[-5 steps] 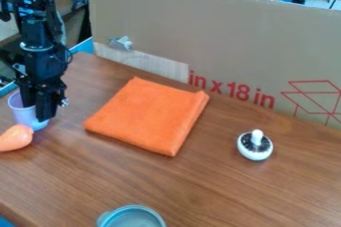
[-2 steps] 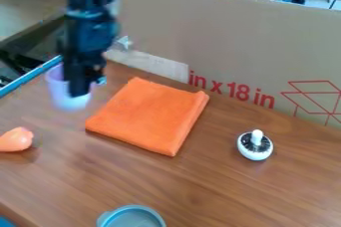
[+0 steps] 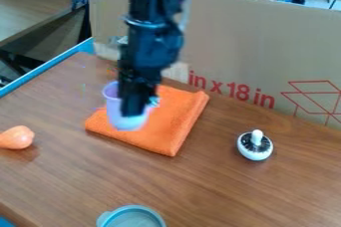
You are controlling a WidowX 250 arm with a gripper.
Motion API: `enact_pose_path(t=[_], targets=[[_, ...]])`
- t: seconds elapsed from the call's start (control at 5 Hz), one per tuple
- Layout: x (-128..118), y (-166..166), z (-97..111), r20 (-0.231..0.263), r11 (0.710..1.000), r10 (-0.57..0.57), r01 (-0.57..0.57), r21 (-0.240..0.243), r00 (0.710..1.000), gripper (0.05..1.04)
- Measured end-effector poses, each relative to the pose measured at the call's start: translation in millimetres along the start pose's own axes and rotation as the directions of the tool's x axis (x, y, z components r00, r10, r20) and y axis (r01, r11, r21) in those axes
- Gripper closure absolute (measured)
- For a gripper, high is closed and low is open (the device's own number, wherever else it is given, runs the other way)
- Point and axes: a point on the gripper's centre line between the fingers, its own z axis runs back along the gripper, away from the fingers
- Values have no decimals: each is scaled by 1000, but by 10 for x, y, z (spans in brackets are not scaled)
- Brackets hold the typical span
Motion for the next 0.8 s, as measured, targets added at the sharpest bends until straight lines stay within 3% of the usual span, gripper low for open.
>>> enact_pose_path(t=[0.2,0.4,0.6,0.8], targets=[[239,-432,-195,-48,992,-123,122,-24,991,989],[492,-875,-423,-100,986,-161,157,-48,982,989],[579,-973,-580,-125,988,-152,146,-52,981,989],[613,-965,-592,-105,990,-136,133,-42,985,989]])
